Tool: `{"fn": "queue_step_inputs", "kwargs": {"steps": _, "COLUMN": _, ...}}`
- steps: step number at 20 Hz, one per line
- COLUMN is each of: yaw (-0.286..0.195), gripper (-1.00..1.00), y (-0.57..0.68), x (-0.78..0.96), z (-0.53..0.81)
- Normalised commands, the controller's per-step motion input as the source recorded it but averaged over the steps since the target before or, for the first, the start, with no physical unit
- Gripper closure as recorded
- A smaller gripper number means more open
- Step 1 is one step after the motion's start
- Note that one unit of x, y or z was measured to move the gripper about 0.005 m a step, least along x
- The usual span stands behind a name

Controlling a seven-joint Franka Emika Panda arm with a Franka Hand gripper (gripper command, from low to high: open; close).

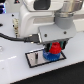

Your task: Insert the blue gear onto the right peg, followed by the red gear

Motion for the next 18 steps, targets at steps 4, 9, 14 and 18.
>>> {"fn": "queue_step_inputs", "kwargs": {"steps": 4, "yaw": 0.0, "gripper": 1.0, "y": 0.0, "x": -0.03, "z": 0.31}}
{"fn": "queue_step_inputs", "kwargs": {"steps": 9, "yaw": 0.0, "gripper": 1.0, "y": 0.0, "x": -0.03, "z": 0.16}}
{"fn": "queue_step_inputs", "kwargs": {"steps": 14, "yaw": 0.0, "gripper": 1.0, "y": -0.02, "x": 0.06, "z": -0.04}}
{"fn": "queue_step_inputs", "kwargs": {"steps": 18, "yaw": 0.0, "gripper": 1.0, "y": -0.09, "x": 0.2, "z": -0.15}}
